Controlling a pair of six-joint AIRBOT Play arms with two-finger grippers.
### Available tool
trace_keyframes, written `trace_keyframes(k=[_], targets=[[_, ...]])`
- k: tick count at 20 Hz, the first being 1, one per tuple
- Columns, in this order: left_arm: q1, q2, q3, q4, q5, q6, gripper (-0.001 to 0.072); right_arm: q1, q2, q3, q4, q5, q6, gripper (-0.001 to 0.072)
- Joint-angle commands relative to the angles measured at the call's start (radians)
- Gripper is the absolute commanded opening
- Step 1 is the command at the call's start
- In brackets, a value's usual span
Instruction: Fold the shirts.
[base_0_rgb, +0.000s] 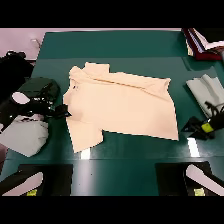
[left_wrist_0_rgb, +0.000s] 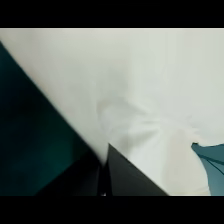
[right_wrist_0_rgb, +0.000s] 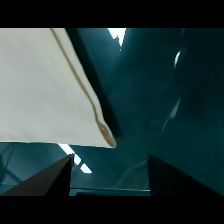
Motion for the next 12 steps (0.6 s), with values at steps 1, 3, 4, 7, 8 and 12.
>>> trace_keyframes(k=[1,3,4,7,8,12], targets=[[-0.002,0.015,0.01,-0.003,-0.006,0.005,0.0022,-0.061,0.0,-0.178,0.124,-0.1,-0.042,0.0507],[-0.002,0.015,0.01,-0.003,-0.005,0.005,0.0022,-0.002,0.0,-0.213,0.159,-0.156,-0.047,0.0449],[-0.002,0.015,0.01,-0.003,-0.006,0.005,0.0021,0.033,0.0,-0.212,0.161,-0.183,-0.047,0.0424],[-0.002,0.016,0.01,-0.003,-0.021,0.005,0.0022,0.122,0.001,-0.175,0.195,-0.254,-0.046,0.0153],[-0.002,0.021,0.011,0.0,-0.027,0.005,0.0021,0.146,0.001,-0.152,0.199,-0.268,-0.045,0.0064],[-0.002,0.054,0.014,0.004,-0.031,0.005,0.0021,0.211,0.001,-0.093,0.19,-0.229,-0.051,0.0049]])
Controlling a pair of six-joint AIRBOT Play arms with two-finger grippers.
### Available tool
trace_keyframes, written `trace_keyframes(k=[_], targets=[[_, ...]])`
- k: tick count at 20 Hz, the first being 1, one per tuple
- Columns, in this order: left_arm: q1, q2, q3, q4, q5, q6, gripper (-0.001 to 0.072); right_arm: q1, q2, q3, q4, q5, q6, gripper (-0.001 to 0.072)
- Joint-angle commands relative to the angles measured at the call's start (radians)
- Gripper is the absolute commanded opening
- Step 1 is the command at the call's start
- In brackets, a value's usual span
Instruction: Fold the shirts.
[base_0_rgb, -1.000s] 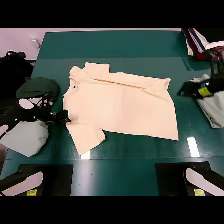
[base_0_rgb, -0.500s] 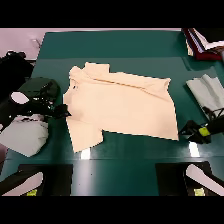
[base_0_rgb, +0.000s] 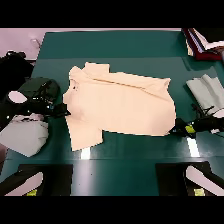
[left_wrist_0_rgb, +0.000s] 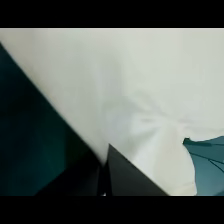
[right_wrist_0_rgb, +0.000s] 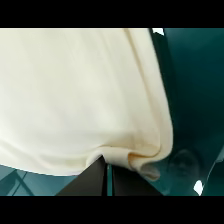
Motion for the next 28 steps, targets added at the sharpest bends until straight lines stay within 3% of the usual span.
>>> trace_keyframes(k=[1,2,6,9,14,17,19,24,28], targets=[[0.0,0.015,0.002,0.005,-0.013,0.0,0.0021,0.045,0.008,0.042,-0.009,0.027,-0.008,0.0048],[0.0,0.015,0.002,0.005,-0.026,0.001,0.0022,0.043,0.026,0.047,-0.042,0.024,-0.007,0.0013],[0.004,0.038,0.033,0.006,-0.041,0.003,0.002,0.045,0.165,0.066,-0.054,0.018,-0.008,0.0014],[0.004,0.154,0.211,0.006,-0.075,-0.019,0.0021,0.045,0.351,0.24,-0.045,0.022,-0.007,0.0014],[0.004,0.336,0.86,0.006,-0.034,-0.054,0.0021,0.044,0.512,0.796,-0.062,-0.022,0.004,0.0014],[0.004,0.344,1.247,0.057,-0.02,-0.062,0.002,0.043,0.509,1.11,-0.148,-0.027,0.043,0.0014],[0.004,0.344,1.383,0.126,0.013,-0.084,0.002,0.045,0.469,1.297,-0.207,0.023,0.051,0.0014],[0.004,0.33,1.384,0.188,0.039,-0.152,0.002,0.045,0.267,1.678,-0.215,0.197,0.053,0.0013],[0.004,0.244,1.189,0.148,-0.075,-0.201,0.002,0.045,0.145,1.609,-0.177,0.337,0.071,0.0013]])
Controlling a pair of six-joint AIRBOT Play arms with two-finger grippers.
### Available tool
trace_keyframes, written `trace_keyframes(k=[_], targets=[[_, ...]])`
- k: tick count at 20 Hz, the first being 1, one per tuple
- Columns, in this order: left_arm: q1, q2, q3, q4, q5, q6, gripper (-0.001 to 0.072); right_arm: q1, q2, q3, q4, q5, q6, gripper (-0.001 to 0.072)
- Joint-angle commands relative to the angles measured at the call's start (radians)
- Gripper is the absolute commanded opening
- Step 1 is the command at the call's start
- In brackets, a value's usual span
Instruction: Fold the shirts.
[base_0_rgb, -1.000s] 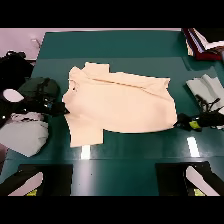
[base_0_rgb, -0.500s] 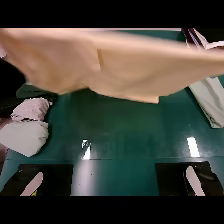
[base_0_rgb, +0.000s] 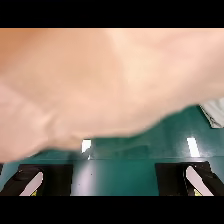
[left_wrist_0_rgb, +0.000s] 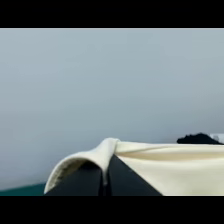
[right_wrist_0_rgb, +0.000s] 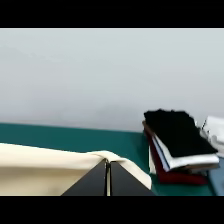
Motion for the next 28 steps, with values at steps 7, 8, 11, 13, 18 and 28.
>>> trace_keyframes(k=[7,8,11,13,18,28], targets=[[-0.003,-0.388,-0.455,-0.084,-0.245,-0.005,0.0021,0.192,-0.319,-0.562,-0.133,0.119,0.011,0.0013],[-0.008,-0.446,-0.502,-0.082,-0.241,-0.003,0.0021,0.234,-0.379,-0.591,-0.187,0.099,0.011,0.0013],[-0.033,-0.652,-0.571,-0.083,-0.203,0.06,0.0021,0.297,-0.575,-0.57,-0.245,0.066,0.013,0.0013],[-0.039,-0.781,-0.517,-0.084,-0.174,0.069,0.0021,0.303,-0.706,-0.463,-0.247,0.059,0.032,0.0013],[-0.028,-0.924,-0.251,-0.041,-0.123,0.074,0.0021,0.303,-0.888,-0.182,-0.246,0.055,0.047,0.0013],[0.036,-0.924,-0.315,0.08,-0.324,0.126,0.0021,0.39,-0.734,-0.544,-0.227,-0.011,0.051,0.0013]])
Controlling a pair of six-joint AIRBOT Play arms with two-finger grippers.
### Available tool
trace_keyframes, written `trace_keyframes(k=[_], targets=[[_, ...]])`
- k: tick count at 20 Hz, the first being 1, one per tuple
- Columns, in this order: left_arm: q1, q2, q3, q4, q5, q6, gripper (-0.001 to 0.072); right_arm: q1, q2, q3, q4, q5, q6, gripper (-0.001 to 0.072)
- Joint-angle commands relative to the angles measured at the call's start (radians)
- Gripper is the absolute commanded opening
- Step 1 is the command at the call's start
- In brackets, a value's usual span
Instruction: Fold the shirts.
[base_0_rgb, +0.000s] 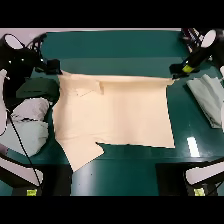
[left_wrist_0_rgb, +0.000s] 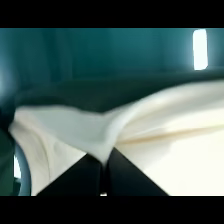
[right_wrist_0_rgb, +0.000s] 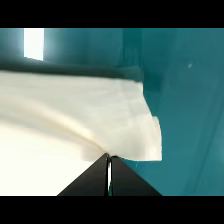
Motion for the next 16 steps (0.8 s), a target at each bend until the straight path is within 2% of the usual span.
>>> trace_keyframes(k=[1,4,6,7,8,9,10,11,13,16], targets=[[0.006,-0.003,-0.113,0.027,-0.06,0.017,0.0022,0.045,0.071,-0.223,0.003,-0.087,0.023,0.0013],[0.006,-0.003,-0.239,0.051,-0.059,0.009,0.0022,0.048,0.103,-0.346,0.054,-0.151,0.036,0.0014],[0.006,-0.003,-0.27,0.087,-0.058,-0.055,0.0027,0.045,0.13,-0.399,0.092,-0.191,0.035,0.0015],[0.006,-0.002,-0.271,0.091,-0.059,-0.071,0.0271,0.042,0.141,-0.415,0.109,-0.204,0.035,0.0016],[0.006,0.004,-0.271,0.09,-0.055,-0.072,0.0578,0.042,0.149,-0.417,0.123,-0.209,0.035,0.0017],[0.006,0.013,-0.271,0.09,-0.055,-0.08,0.0563,0.042,0.159,-0.417,0.133,-0.209,0.035,0.0068],[0.006,0.037,-0.271,0.091,-0.057,-0.091,0.054,0.035,0.169,-0.416,0.14,-0.209,0.035,0.0279],[0.006,0.067,-0.272,0.098,-0.061,-0.09,0.0539,0.024,0.187,-0.416,0.143,-0.193,0.035,0.0368],[0.006,0.186,-0.308,0.143,-0.071,-0.093,0.054,-0.004,0.234,-0.417,0.142,-0.129,0.031,0.0368],[0.006,0.468,-0.594,0.15,-0.046,-0.114,0.0541,-0.035,0.357,-0.445,0.142,-0.091,-0.003,0.0368]])
